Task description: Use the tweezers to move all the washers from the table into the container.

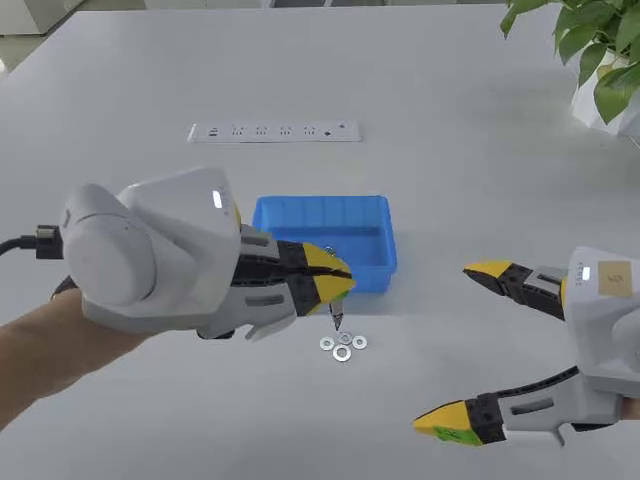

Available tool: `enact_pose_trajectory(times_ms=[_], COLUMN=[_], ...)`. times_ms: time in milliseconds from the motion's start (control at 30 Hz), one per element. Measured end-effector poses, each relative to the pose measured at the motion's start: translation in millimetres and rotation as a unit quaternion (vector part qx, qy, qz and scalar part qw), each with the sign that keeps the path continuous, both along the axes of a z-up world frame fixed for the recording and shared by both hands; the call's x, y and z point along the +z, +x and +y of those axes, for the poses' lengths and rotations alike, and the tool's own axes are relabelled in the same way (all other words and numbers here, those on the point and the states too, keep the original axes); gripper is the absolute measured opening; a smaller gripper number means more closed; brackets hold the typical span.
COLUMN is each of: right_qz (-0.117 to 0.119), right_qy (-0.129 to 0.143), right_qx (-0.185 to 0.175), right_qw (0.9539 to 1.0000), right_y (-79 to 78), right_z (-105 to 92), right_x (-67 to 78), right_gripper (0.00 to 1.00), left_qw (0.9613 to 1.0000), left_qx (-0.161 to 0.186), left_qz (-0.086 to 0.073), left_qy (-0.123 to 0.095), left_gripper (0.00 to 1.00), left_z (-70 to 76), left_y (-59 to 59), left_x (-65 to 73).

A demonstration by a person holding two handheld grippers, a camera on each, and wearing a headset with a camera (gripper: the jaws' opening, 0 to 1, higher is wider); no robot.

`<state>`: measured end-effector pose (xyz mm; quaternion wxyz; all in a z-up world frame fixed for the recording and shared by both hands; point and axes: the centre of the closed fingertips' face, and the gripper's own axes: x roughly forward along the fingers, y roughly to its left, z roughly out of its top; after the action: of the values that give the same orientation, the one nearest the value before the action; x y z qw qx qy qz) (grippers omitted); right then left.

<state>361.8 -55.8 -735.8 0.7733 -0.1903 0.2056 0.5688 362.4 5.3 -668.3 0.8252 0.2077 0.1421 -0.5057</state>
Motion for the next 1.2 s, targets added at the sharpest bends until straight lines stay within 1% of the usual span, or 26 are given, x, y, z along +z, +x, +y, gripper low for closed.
enact_pose_trajectory(times_ms=[33, 100, 167, 200, 300, 367, 433, 467, 500, 533, 567, 600, 633, 800, 900, 933, 1067, 1133, 1200], right_qz=[0.000, 0.004, 0.008, 0.015, 0.024, 0.029, 0.038, 0.039, 0.038, 0.038, 0.040, 0.040, 0.042, 0.050, 0.053, 0.054, 0.060, 0.062, 0.065], right_qy=[-0.003, -0.017, -0.020, -0.020, -0.018, -0.013, -0.008, -0.007, -0.009, -0.014, -0.015, -0.016, -0.015, -0.014, -0.011, -0.010, -0.014, -0.013, -0.014], right_qx=[0.002, 0.007, 0.008, 0.008, 0.008, 0.006, 0.003, 0.004, 0.006, 0.008, 0.009, 0.009, 0.009, -0.001, -0.004, -0.005, -0.005, -0.005, -0.005], right_qw=[1.0000, 0.9998, 0.9997, 0.9997, 0.9995, 0.9995, 0.9993, 0.9992, 0.9992, 0.9991, 0.9991, 0.9990, 0.9990, 0.9987, 0.9985, 0.9985, 0.9981, 0.9980, 0.9978], right_y=[-0.6, -3.2, -4.8, -6.6, -10.6, -12.9, -14.5, -15.2, -16.2, -16.1, -16.2, -16.1, -16.0, -11.5, -11.5, -11.7, -14.0, -14.9, -15.1], right_z=[-0.8, -3.6, -5.3, -5.9, -5.8, -4.5, -3.3, -2.8, -3.2, -3.9, -4.7, -5.0, -5.3, -9.2, -10.4, -10.6, -10.9, -10.2, -9.8], right_x=[-2.5, -12.0, -17.8, -21.7, -26.8, -28.1, -30.1, -30.5, -32.4, -34.3, -35.7, -36.4, -36.6, -39.2, -38.1, -38.0, -40.4, -40.8, -41.5], right_gripper=[1.00, 1.00, 1.00, 1.00, 1.00, 1.00, 1.00, 1.00, 1.00, 1.00, 1.00, 1.00, 1.00, 1.00, 0.99, 0.99, 0.99, 0.99, 0.99], left_qw=[1.0000, 1.0000, 0.9999, 0.9999, 0.9998, 0.9996, 0.9997, 0.9996, 0.9994, 0.9995, 0.9993, 0.9991, 0.9990, 0.9990, 0.9992, 0.9993, 0.9993, 0.9990, 0.9991], left_qx=[-0.001, -0.002, -0.002, -0.003, -0.005, 0.002, 0.005, 0.006, 0.007, 0.008, 0.007, 0.006, 0.006, 0.001, -0.001, 0.000, -0.001, -0.003, -0.002], left_qz=[0.002, 0.009, 0.010, 0.013, 0.019, 0.027, 0.024, 0.027, 0.032, 0.031, 0.034, 0.039, 0.041, 0.041, 0.038, 0.035, 0.037, 0.043, 0.041], left_qy=[0.001, 0.002, 0.002, -0.002, -0.006, -0.008, -0.005, -0.004, -0.007, -0.008, -0.009, -0.013, -0.020, -0.016, -0.010, -0.009, -0.006, -0.008, -0.006], left_gripper=[0.05, 0.05, 0.05, 0.05, 0.05, 0.05, 0.05, 0.05, 0.05, 0.05, 0.05, 0.05, 0.05, 0.05, 0.05, 0.05, 0.05, 0.05, 0.05], left_z=[-0.6, -0.7, -1.1, -1.3, -2.3, -1.6, -1.4, -1.6, -2.7, -3.3, -4.5, -5.7, -7.6, -8.6, -9.4, -7.7, -6.5, -6.9, -7.1], left_y=[-0.7, -2.6, -5.1, -6.7, -10.4, -9.9, -7.6, -6.7, -6.1, -5.0, -4.4, -4.9, -5.2, -5.7, -5.9, -4.7, -3.9, -4.8, -3.1], left_x=[-3.5, -9.3, -12.2, -12.9, -16.0, -19.5, -22.7, -24.0, -25.1, -25.4, -26.2, -26.1, -24.7, -28.6, -30.6, -31.1, -33.3, -34.9, -36.1])
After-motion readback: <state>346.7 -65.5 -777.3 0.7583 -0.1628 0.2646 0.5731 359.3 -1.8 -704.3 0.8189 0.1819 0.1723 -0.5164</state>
